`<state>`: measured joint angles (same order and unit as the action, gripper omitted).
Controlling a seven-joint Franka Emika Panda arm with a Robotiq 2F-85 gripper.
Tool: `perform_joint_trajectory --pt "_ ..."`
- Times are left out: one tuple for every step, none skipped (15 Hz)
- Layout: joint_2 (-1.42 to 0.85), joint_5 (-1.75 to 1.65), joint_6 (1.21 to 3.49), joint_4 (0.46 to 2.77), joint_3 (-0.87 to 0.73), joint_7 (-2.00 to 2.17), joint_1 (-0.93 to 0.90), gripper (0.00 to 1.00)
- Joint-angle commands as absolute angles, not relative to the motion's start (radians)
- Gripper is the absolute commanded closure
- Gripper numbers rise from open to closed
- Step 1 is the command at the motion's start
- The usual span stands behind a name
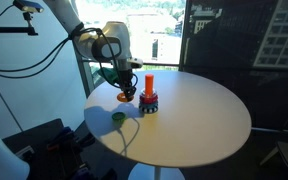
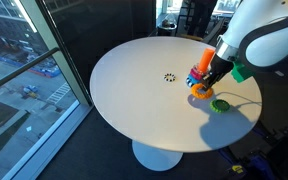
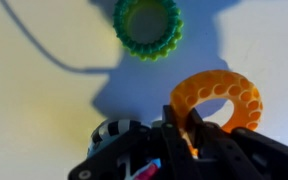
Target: Pick up an orange ring and place it on the rings stacking stand
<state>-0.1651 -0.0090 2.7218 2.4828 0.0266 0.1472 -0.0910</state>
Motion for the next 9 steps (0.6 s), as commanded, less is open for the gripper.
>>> perform_joint_trajectory --pt "-0.061 0.027 2.657 2.494 0.038 0.119 -0.074 0.93" --pt "-0.038 0.035 2.642 2.49 0.038 0.118 -0.072 0.93" --pt "-0.019 0.042 2.627 2.486 0.036 0.117 -0.071 0.93" --pt "0.004 0.044 2.613 2.483 0.034 0.119 -0.069 0.93" --pt "0.024 0.042 2.607 2.48 0.032 0.126 -0.068 0.93" --pt "0.043 0.04 2.599 2.476 0.031 0.13 -0.065 0.93" --pt "0.061 0.037 2.59 2.469 0.029 0.135 -0.061 0.93" --pt "0.074 0.034 2.583 2.464 0.028 0.14 -0.057 0.93" --pt "0.087 0.033 2.576 2.457 0.027 0.143 -0.053 0.93"
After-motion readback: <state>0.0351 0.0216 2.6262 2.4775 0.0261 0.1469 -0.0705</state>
